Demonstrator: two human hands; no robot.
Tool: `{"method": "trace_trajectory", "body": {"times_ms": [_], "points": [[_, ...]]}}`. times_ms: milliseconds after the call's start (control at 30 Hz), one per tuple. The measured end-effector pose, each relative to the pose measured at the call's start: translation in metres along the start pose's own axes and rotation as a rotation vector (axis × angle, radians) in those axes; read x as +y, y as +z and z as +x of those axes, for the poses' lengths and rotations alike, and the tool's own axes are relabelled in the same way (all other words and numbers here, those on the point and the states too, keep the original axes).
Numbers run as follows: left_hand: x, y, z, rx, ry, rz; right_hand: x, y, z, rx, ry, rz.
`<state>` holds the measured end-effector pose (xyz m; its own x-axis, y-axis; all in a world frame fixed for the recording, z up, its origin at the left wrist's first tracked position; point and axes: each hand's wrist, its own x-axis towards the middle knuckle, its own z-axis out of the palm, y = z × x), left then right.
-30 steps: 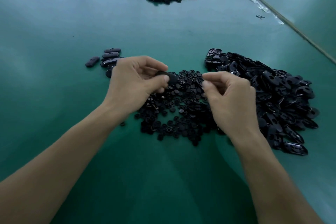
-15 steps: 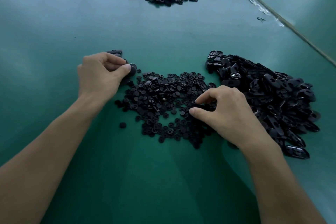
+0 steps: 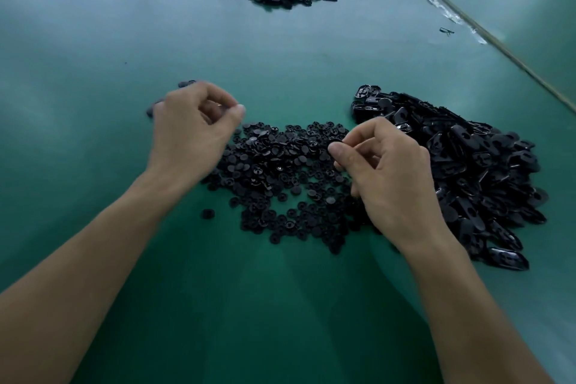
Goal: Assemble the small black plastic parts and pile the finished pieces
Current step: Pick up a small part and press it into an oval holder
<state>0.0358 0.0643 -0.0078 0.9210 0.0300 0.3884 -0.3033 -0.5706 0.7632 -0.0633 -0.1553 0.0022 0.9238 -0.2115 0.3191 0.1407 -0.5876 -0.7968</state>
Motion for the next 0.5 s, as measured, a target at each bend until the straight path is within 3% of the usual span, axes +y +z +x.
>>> {"method": "trace_trajectory", "body": {"times_ms": [200,333,500], "points": [[0.042,0.015,-0.032,-0.526,-0.147,-0.373,-0.003,0.012,-0.003,-0.007,-0.012,0.227],[0.049,0.017,-0.038,-0.603,-0.305,-0.621,-0.003,0.016,-0.004,0.019,-0.012,0.309],[0.044,0.016,-0.037,-0.590,-0.327,-0.683,-0.004,0.013,-0.004,-0.023,0.040,0.299]]}}
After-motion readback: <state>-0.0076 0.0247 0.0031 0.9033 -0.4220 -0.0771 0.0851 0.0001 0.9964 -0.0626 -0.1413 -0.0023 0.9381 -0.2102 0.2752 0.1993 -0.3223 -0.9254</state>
